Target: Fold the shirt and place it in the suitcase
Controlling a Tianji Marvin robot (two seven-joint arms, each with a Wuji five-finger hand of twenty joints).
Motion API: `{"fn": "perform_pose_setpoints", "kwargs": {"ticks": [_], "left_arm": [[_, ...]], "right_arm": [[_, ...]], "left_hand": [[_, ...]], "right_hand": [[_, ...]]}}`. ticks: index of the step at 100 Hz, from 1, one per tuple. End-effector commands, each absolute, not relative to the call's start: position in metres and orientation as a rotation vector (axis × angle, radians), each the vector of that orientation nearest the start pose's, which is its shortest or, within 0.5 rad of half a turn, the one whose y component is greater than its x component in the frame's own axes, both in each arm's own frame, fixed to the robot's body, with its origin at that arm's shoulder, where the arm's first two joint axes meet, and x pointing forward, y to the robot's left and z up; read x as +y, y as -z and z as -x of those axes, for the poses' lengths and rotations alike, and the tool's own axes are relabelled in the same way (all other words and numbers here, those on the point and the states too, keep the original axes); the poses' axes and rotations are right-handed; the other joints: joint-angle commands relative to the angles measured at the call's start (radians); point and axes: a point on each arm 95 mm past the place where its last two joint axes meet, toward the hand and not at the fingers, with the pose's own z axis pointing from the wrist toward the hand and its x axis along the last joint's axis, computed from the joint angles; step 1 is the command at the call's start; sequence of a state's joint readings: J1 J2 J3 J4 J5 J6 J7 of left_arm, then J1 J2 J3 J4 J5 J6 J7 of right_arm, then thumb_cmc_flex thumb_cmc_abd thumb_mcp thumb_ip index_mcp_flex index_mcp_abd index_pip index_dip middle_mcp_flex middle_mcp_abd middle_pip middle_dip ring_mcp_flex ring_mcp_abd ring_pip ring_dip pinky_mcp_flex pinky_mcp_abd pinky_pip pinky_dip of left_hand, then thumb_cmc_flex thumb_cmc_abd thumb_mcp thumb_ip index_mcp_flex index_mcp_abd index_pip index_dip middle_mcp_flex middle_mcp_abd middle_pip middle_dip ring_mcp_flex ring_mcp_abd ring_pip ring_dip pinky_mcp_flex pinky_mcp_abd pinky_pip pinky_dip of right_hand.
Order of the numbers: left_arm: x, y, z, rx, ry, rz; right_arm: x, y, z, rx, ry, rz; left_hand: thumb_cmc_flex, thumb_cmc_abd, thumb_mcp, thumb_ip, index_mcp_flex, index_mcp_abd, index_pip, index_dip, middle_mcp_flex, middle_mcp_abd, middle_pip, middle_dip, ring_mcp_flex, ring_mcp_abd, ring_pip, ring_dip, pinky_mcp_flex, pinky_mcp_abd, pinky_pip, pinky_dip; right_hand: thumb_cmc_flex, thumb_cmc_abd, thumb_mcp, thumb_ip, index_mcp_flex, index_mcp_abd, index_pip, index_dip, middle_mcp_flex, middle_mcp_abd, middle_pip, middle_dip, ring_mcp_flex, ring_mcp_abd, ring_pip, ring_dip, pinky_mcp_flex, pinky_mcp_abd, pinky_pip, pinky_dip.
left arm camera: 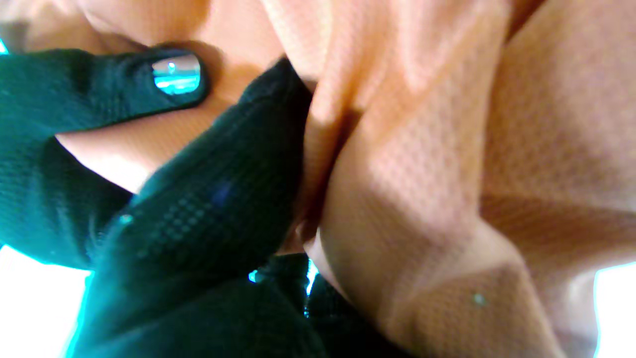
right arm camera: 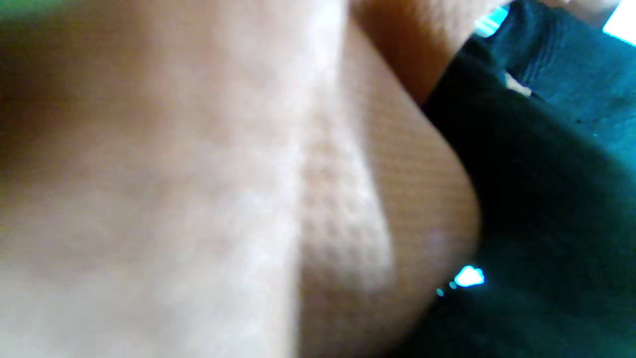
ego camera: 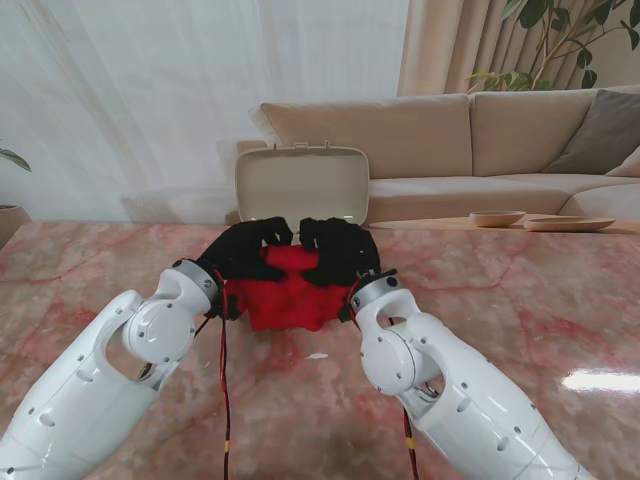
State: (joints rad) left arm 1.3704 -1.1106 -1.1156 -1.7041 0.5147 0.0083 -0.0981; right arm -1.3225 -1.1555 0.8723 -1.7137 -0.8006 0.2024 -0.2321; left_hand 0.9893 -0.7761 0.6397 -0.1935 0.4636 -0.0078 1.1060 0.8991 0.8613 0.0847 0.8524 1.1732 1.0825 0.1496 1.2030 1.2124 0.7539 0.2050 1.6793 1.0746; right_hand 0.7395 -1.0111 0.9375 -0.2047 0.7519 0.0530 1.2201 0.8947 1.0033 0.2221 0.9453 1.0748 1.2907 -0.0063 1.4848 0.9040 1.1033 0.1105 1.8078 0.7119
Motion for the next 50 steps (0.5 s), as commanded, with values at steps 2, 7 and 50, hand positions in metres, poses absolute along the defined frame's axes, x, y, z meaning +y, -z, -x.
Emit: {"fn": "perform_pose_setpoints", "kwargs": {"ticks": [2,7,50], "left_arm": [[-0.051,0.239,-0.445,1.349,1.915,1.461],[-0.050,0.239,-0.449,1.340,1.917,1.470],[-0.045,0.248,-0.487,1.266,1.954,1.500]], "right_arm": [[0.130,0.225,-0.418,1.218,-1.882,-1.108],[0.131,0.225,-0.422,1.223,-1.877,-1.116],[0.137,0.226,-0.450,1.240,-1.839,-1.185]], "left_hand": [[0.109,0.062,0.170,0.050,0.069,-0.031,0.092,0.031,0.051,-0.037,0.031,0.023,0.040,-0.005,0.073,0.023,0.021,-0.027,0.116,-0.004],[0.111,0.063,0.169,0.051,0.068,-0.031,0.091,0.031,0.050,-0.038,0.030,0.024,0.037,-0.004,0.072,0.025,0.018,-0.025,0.114,-0.003],[0.115,0.072,0.153,0.046,0.064,-0.032,0.087,0.028,0.045,-0.039,0.024,0.030,0.022,0.006,0.067,0.034,-0.015,-0.010,0.099,0.020]], "right_hand": [[0.122,0.065,0.200,0.150,0.036,-0.073,0.079,0.030,0.035,-0.003,0.056,0.023,0.026,-0.052,0.029,0.016,0.019,-0.054,0.118,0.023],[0.121,0.068,0.198,0.150,0.033,-0.073,0.080,0.031,0.031,-0.004,0.056,0.024,0.026,-0.051,0.025,0.014,0.015,-0.054,0.116,0.023],[0.124,0.078,0.191,0.149,0.023,-0.074,0.084,0.031,0.019,-0.006,0.058,0.027,0.026,-0.044,0.010,0.007,-0.005,-0.053,0.106,0.028]]}}
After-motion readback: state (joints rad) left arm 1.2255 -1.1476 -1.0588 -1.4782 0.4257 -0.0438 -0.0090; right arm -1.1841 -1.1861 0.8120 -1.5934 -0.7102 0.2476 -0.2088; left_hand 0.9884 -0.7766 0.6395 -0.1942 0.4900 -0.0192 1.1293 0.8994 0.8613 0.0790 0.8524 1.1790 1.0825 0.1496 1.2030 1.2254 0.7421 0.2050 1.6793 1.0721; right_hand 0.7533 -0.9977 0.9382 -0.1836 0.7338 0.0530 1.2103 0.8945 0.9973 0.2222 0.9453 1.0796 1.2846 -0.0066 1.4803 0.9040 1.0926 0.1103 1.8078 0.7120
